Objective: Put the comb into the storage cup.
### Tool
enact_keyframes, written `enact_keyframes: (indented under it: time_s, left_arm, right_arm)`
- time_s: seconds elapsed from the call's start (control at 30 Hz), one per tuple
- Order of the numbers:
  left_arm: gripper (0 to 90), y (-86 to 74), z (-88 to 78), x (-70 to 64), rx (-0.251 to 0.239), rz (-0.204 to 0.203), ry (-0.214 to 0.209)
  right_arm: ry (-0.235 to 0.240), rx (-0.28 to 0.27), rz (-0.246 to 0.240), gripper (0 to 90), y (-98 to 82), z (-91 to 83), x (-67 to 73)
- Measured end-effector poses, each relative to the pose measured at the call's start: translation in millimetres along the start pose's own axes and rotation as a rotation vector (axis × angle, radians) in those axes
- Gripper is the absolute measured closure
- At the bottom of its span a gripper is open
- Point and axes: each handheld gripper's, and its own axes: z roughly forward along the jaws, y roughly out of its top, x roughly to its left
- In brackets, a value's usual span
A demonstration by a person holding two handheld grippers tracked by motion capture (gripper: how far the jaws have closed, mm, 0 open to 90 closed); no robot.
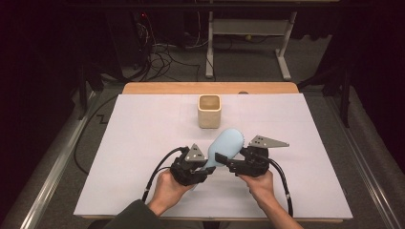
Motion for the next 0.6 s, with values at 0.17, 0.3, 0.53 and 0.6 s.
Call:
enact_keyframes:
  time_s: [0.17,0.3,0.53,0.6]
  left_arm:
    - [69.3,0.2,-2.3,0.9,-0.017,-0.002,0.007]
    - [69.4,0.8,-3.6,0.8,-0.019,0.004,0.014]
    - [69.3,1.3,-5.4,0.0,-0.033,0.007,0.01]
    - [69.4,1.4,-6.7,0.0,-0.04,0.008,0.006]
  right_arm:
    - [0.028,0.012,0.02,41.8,10.7,-1.2,1.8]
    - [0.059,0.015,0.027,46.3,16.9,-1.7,3.8]
    - [0.103,0.025,0.036,51.8,23.7,-3.4,5.9]
    - [0.115,0.029,0.043,52.5,25.4,-4.1,5.6]
